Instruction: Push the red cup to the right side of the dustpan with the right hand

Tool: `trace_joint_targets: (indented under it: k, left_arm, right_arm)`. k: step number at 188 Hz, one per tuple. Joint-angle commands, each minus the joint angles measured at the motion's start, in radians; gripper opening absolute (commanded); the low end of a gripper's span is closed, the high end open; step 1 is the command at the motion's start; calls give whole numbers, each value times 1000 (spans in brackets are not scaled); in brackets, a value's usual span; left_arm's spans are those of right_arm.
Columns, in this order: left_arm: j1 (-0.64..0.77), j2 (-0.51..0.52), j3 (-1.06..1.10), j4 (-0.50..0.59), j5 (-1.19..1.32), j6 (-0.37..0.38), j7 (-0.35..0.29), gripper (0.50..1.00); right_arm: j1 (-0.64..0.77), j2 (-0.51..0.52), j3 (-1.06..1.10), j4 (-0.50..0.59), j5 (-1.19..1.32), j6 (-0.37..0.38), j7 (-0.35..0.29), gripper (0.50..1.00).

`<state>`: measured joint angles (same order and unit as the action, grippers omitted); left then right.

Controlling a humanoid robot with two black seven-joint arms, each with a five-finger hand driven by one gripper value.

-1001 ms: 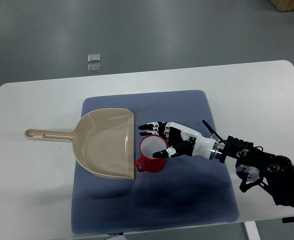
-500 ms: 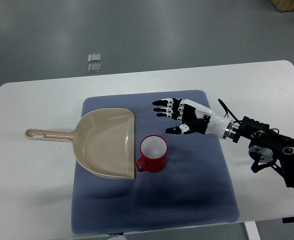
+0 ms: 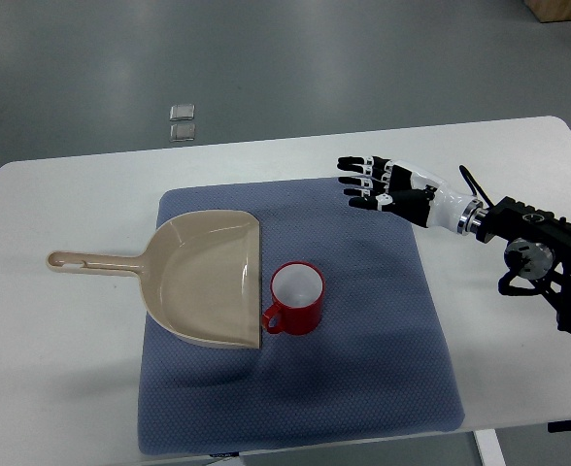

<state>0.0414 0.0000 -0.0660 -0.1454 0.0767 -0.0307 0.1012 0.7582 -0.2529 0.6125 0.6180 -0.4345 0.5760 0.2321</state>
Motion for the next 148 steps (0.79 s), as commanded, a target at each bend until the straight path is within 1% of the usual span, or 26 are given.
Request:
trace_joint_targets:
  k: [1,30,52,63,95,148]
  left_arm:
    - [0,0,0,1,0,0,0,1000]
    - [0,0,0,1,0,0,0,1000]
    - [0,0,0,1,0,0,0,1000]
    - [0,0,0,0,0,0,0,1000]
    - [0,0,0,1,0,0,0,1000]
    - [0,0,0,1,0,0,0,1000]
  right_arm:
    - [12,6,3,-1,51,-57,-82,936]
    - [26,20,4,-3,168,-105,-158,936]
    - [26,21,3,-1,329,-108,-220,936]
    - [26,20,1,-1,378,-110,-237,936]
    - [26,14,3,-4,392,-111,-226,936]
    - [23,9,3,-4,390,-102,-226,936]
